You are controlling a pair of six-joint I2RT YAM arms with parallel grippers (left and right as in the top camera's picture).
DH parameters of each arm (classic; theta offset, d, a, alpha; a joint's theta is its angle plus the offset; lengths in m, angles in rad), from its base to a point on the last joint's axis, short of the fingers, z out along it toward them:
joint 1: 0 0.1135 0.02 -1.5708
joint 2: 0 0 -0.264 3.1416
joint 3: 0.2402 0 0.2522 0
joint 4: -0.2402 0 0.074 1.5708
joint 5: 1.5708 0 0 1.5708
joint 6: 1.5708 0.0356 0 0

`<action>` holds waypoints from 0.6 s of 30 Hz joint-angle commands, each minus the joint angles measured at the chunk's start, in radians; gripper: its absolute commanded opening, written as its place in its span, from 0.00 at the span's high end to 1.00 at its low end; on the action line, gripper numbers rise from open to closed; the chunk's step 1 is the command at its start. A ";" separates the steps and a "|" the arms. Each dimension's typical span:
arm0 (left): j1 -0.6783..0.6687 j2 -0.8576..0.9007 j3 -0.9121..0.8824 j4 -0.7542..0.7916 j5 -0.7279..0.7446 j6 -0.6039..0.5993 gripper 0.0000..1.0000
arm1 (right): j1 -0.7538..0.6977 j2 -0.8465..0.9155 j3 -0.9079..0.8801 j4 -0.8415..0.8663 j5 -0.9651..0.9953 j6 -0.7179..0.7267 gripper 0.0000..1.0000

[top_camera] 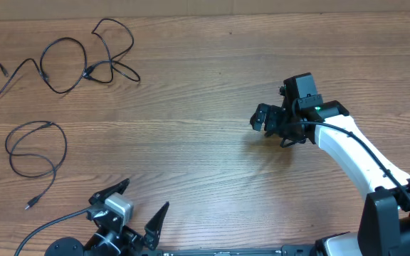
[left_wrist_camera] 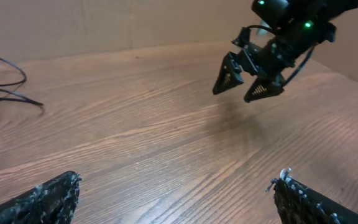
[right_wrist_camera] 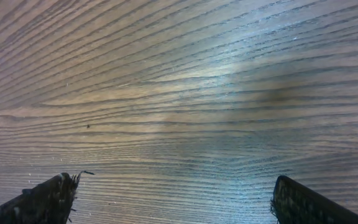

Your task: Untangle cables

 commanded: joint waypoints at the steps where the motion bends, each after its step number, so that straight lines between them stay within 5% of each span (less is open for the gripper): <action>1: -0.017 -0.013 -0.005 0.005 -0.018 0.011 0.00 | -0.002 -0.021 0.020 0.003 0.001 0.001 0.00; 18: -0.041 -0.013 -0.011 0.103 -0.094 0.012 0.00 | -0.002 -0.021 0.020 0.003 0.001 0.001 0.00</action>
